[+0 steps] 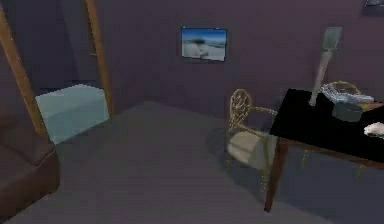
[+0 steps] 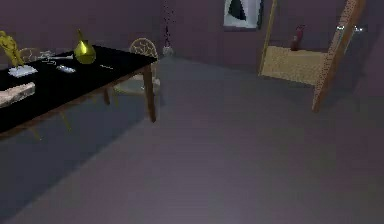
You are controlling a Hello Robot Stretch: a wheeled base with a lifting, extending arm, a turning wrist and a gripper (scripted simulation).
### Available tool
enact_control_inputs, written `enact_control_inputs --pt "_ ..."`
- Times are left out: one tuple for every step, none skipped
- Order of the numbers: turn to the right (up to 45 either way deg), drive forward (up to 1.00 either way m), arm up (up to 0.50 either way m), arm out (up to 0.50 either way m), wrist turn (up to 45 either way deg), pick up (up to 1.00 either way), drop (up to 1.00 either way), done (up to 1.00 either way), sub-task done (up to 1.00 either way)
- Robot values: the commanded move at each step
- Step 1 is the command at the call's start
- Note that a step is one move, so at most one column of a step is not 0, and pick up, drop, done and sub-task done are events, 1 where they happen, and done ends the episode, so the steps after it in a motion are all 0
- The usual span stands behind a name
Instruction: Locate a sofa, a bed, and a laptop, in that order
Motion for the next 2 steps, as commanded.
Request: enact_control_inputs --pt "-45.0 0.0 0.0 0.0 0.0 0.0 0.0 0.0 0.0" --pt "-15.0 0.0 0.0 0.0 0.0 0.0 0.0 0.0 0.0"
